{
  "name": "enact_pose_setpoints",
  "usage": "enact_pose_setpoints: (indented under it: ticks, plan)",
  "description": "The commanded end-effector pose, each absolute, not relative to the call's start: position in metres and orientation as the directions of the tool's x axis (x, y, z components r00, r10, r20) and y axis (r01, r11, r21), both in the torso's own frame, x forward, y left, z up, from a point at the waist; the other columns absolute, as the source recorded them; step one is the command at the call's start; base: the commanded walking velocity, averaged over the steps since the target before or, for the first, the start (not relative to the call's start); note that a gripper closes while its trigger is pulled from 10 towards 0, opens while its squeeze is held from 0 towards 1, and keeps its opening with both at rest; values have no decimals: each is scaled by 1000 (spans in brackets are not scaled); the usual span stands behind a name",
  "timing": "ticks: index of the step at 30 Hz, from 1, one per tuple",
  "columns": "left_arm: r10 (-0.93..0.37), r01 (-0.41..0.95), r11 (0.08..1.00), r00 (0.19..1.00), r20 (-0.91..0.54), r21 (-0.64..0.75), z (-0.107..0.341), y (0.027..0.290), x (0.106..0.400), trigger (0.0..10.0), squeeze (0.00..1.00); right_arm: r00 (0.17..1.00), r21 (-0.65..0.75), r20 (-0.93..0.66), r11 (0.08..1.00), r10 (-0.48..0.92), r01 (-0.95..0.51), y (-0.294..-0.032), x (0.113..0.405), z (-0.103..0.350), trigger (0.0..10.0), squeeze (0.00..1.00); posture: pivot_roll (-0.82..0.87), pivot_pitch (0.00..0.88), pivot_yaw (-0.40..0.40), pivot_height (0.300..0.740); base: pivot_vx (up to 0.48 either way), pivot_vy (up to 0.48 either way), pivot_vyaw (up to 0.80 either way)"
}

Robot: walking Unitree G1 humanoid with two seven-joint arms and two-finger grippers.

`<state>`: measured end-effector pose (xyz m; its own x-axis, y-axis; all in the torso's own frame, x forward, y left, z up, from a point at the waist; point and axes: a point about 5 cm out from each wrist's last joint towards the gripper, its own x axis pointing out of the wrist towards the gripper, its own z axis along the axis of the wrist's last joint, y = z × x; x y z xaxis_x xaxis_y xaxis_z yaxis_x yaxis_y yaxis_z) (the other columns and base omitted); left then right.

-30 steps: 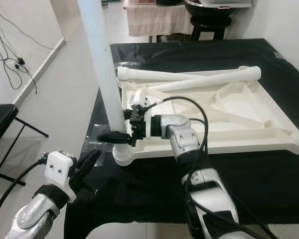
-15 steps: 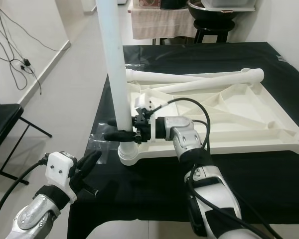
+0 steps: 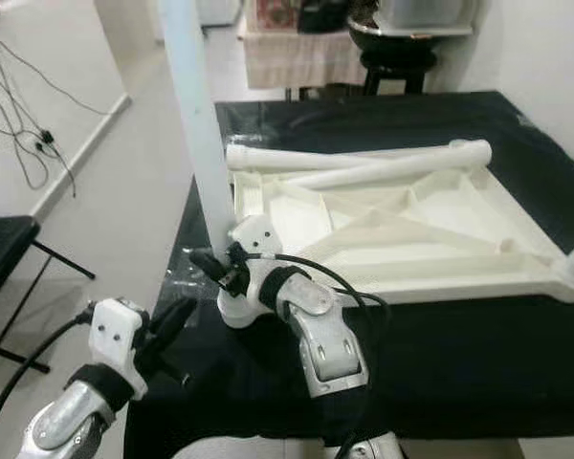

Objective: Building children table

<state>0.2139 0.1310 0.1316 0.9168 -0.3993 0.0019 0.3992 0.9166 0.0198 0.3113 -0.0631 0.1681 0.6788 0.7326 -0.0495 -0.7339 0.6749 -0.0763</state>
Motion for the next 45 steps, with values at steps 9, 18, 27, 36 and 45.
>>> enact_pose_setpoints:
  ticks: [9, 18, 27, 36, 45]
  plan:
    - [-393, 394, 919, 919, -21, 31, 129, 134, 213, 10000, 0, 451, 56, -8, 450, 893, -891, -72, 311, 169, 10000, 1000, 38, 94, 27, 740, 0, 0, 0]
    - [-401, 402, 915, 916, -31, 33, 125, 130, 212, 10000, 0, 209, 11, 4, 209, 978, -978, -86, 340, 190, 10000, 0, 53, 70, 13, 740, 0, 0, 0]
    - [-405, 406, 913, 914, -35, 30, 124, 127, 211, 10000, 0, 203, 111, -42, 207, 978, -972, -94, 358, 182, 0, 0, 72, 65, 4, 740, 0, 0, 0]
    - [-406, 407, 913, 913, -32, 21, 125, 127, 211, 10000, 0, 205, 56, -58, 208, 977, -976, -105, 360, 184, 0, 0, 65, 72, 7, 740, 0, 0, 0]
    - [-405, 406, 914, 914, -31, 26, 128, 133, 210, 10000, 0, 800, -98, -285, 814, 528, -572, -95, 311, 126, 0, 0, 51, 117, 16, 740, 0, 0, 0]
